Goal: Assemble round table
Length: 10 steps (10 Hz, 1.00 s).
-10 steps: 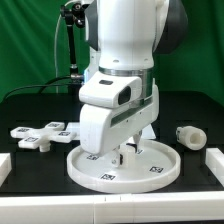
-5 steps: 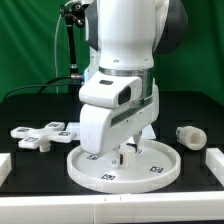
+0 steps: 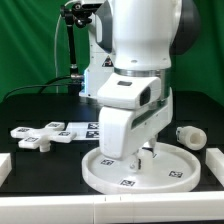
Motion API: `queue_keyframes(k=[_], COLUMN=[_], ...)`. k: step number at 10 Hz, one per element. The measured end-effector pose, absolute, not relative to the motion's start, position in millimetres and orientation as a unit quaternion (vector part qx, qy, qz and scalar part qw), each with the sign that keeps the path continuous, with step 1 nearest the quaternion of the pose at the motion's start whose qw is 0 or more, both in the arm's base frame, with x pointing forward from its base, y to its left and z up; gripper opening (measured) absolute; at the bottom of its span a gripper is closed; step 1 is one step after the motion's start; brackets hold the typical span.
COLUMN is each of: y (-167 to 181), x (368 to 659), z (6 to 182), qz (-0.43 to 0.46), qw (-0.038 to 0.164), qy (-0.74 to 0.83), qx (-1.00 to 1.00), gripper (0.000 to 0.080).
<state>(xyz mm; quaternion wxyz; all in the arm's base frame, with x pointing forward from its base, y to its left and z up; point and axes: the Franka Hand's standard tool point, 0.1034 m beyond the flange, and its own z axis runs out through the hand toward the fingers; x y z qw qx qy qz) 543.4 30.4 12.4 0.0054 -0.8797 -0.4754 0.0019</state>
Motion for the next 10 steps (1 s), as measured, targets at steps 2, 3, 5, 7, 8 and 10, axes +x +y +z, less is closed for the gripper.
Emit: queue_keyframes(k=[2, 3, 5, 7, 8, 10], y=[40.3, 41.3, 40.8, 40.6, 40.5, 40.4], x=[552.6, 552.7, 553.7, 553.9, 553.9, 554.0], z=[13.1, 13.1, 12.8, 12.7, 12.6, 12.8], qz=[-0.004, -0.004, -0.003, -0.003, -0.003, -0.003], qw=[0.005, 0.005, 0.005, 0.005, 0.005, 0.005], qy=[-0.481, -0.482, -0.490, -0.494, -0.494, -0.494], qx=[-0.877, -0.876, -0.872, -0.869, -0.869, -0.870], gripper=[0.0406, 0.0406, 0.0406, 0.0406, 0.0610, 0.0641])
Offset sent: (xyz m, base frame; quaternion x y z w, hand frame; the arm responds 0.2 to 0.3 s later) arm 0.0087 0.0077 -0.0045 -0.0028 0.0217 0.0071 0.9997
